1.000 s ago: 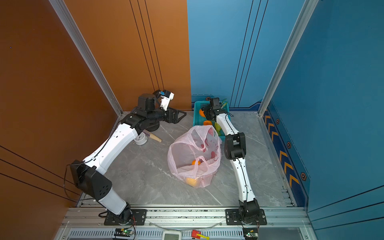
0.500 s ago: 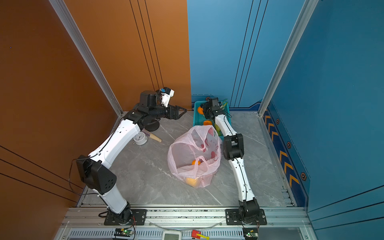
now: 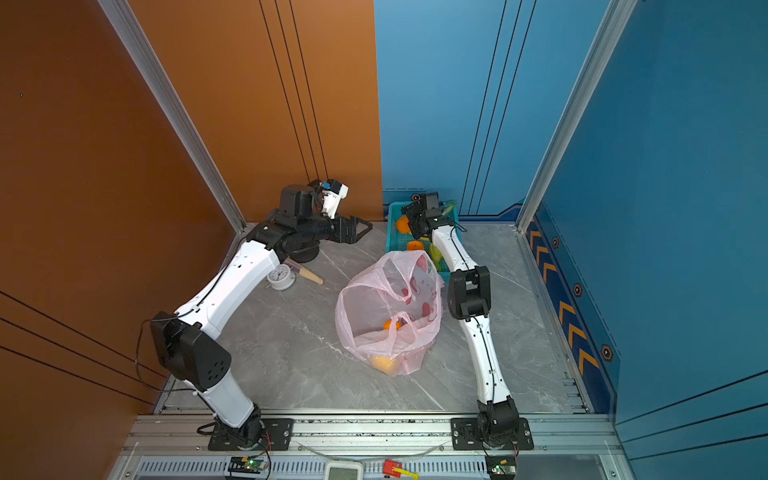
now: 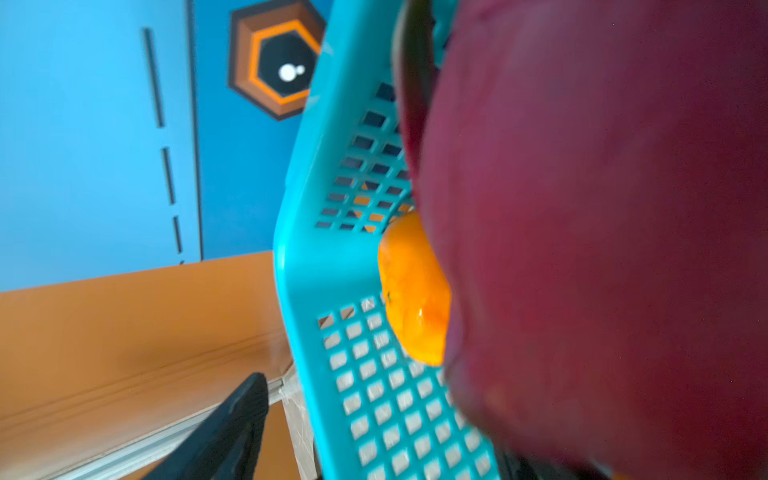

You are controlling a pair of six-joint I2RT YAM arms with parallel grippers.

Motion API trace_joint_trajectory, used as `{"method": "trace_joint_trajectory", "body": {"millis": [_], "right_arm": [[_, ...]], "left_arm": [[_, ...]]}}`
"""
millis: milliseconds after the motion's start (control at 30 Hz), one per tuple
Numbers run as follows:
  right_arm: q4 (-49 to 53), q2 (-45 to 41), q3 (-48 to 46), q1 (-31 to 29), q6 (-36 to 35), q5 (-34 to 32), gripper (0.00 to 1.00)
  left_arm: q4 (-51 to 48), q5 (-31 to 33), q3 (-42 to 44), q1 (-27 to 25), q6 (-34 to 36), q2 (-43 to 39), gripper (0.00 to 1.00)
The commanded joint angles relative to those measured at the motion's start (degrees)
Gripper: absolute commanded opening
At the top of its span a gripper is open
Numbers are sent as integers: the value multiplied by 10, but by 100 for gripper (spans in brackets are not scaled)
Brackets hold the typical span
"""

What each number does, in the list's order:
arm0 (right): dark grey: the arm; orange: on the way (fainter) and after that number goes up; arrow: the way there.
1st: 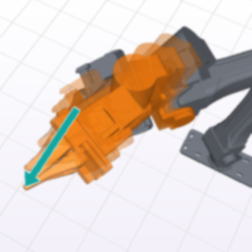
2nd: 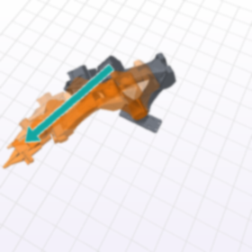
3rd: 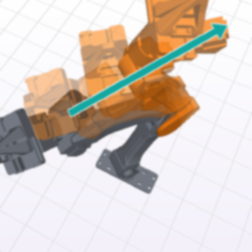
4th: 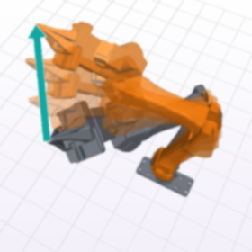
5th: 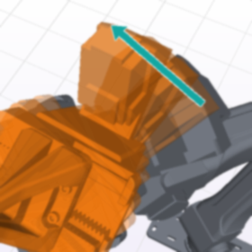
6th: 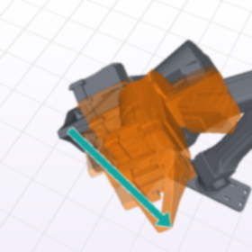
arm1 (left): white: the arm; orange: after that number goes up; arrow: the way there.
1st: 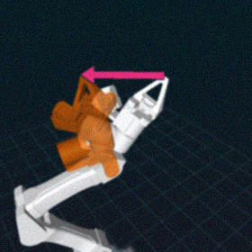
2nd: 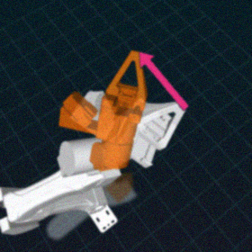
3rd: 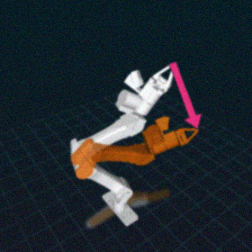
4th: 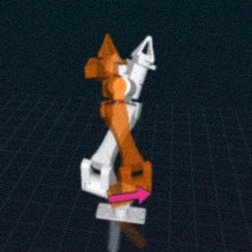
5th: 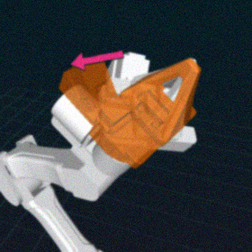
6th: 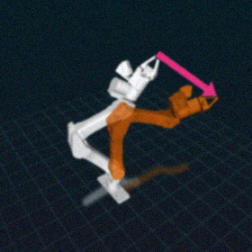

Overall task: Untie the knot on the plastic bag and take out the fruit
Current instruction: 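Lower the orange into the teal basket and open the right gripper, then lower the left gripper into the pink bag while the right gripper returns beside it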

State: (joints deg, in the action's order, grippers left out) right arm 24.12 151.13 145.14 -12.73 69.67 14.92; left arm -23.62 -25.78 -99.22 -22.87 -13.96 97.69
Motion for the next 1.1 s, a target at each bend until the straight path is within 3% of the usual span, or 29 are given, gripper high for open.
{"method": "trace_joint_trajectory", "body": {"millis": [0,433,733,800,900,1067], "right_arm": [[38,-101,-39,1,-51,-1,83],[76,-473,-356,-27,-170,-70,86],[127,-738,-586,-66,-173,-144,86],[139,-786,-631,-79,-166,-152,86],[162,-842,-692,-99,-151,-149,85],[209,-895,-762,-121,-137,-134,85]], "left_arm": [[11,-21,24,-5,11,-41,95],[27,-16,167,-66,24,-180,95],[7,5,241,-149,14,-257,88],[0,15,250,-170,8,-263,87],[-9,40,263,-204,4,-263,79],[-28,133,264,-250,-32,-242,74]]}}
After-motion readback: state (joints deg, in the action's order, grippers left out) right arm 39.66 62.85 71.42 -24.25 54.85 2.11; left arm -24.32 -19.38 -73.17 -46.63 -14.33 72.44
